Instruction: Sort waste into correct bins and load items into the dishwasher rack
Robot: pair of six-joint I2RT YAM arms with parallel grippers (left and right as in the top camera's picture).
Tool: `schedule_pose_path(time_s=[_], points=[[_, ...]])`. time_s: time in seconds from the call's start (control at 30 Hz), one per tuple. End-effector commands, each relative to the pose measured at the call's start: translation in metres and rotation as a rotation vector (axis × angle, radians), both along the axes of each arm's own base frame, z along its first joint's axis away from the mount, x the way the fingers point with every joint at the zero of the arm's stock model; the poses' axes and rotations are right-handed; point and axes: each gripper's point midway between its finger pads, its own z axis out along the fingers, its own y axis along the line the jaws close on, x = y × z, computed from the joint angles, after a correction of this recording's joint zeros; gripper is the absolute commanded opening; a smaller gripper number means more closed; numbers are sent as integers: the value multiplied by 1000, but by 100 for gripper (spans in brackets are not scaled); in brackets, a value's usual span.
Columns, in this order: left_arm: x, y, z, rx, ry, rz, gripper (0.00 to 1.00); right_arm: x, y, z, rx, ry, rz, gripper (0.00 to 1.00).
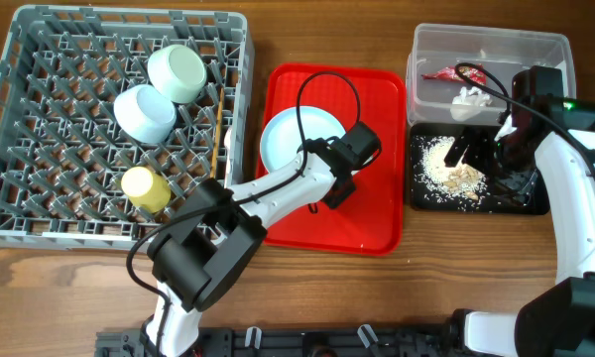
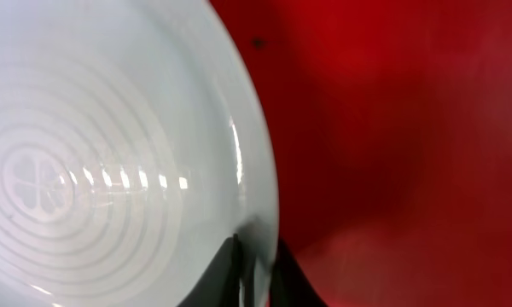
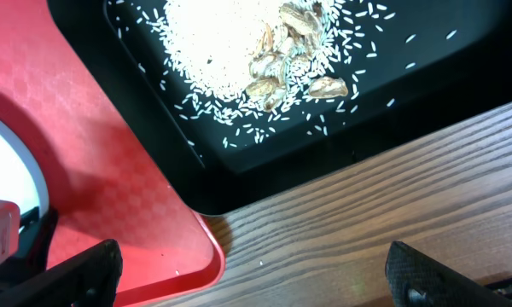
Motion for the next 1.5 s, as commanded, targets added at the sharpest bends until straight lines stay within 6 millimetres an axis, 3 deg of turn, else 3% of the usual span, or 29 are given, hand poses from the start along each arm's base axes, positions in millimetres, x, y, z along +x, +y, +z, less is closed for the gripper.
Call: schedule_pose_path(time_s=[0.0,0.23,0.5,0.77,1.1,1.47], points=[[0,10,-19,63,-14,10,4,5,1,10,8,-43,6,100],[10,14,-9,144,-124,4,4,5,1,10,8,-43,6,100],[19,-1,31,210,-307,-40,4,5,1,10,8,-43,7,100],[20,-7,55,204,-368,-62,4,5,1,10,7,-43,6,100],[27,-10,113,106,-455,-49,4,5,1,10,8,-43,6,100],[48,18,182,-95,-504,63,4,5,1,10,8,-43,6,100]])
